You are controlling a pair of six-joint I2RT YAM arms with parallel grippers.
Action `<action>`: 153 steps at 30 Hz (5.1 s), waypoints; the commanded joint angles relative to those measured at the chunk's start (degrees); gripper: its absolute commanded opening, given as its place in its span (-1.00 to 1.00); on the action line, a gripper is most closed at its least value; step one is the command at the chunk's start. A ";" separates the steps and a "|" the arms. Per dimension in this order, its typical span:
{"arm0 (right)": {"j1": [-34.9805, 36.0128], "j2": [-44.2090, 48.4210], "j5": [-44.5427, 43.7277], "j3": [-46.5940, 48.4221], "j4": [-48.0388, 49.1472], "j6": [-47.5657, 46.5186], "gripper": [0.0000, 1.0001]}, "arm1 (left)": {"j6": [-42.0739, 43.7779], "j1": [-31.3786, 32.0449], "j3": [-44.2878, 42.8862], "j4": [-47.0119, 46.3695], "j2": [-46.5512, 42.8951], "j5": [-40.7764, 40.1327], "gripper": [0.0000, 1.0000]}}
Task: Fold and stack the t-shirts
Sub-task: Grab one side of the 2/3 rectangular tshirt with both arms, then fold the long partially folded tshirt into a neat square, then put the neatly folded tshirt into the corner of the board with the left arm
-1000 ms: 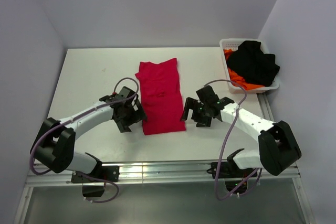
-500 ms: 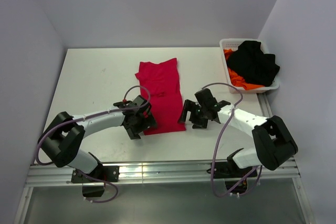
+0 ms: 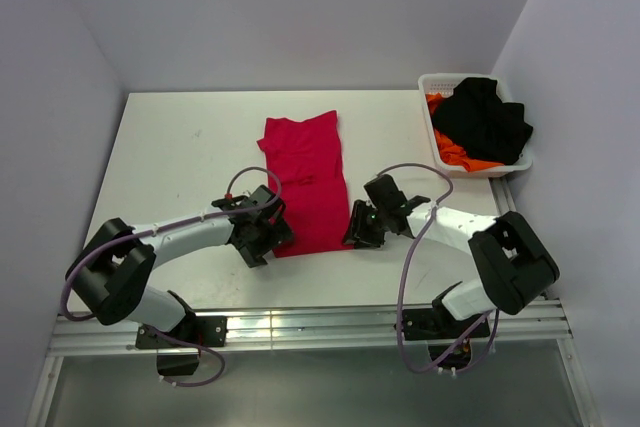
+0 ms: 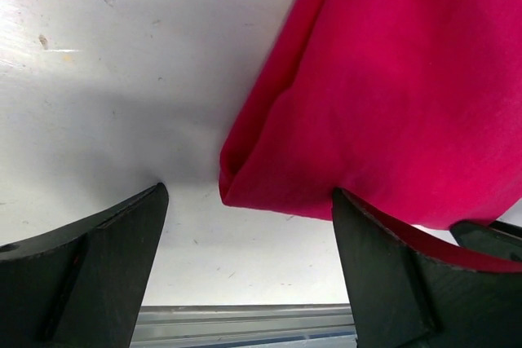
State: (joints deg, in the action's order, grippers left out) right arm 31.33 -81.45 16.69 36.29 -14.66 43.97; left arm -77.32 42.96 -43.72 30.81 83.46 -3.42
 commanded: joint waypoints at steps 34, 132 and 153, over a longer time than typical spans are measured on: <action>0.84 4.27 -2.18 -1.66 -3.53 -4.15 -1.00 | -0.29 2.65 -0.23 1.27 2.86 -5.02 -0.99; -14.54 5.78 -16.51 50.46 -51.00 -9.51 1.00 | 38.55 -34.07 -56.70 -2.97 48.90 19.33 -0.99; -14.98 -4.68 -15.64 58.63 -54.52 -14.43 1.00 | 40.14 -71.87 -93.30 3.73 48.12 21.00 0.99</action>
State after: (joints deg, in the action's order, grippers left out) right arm 16.71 -85.45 1.10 91.98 -68.25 31.27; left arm -34.72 -26.13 -134.02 38.17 141.05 19.42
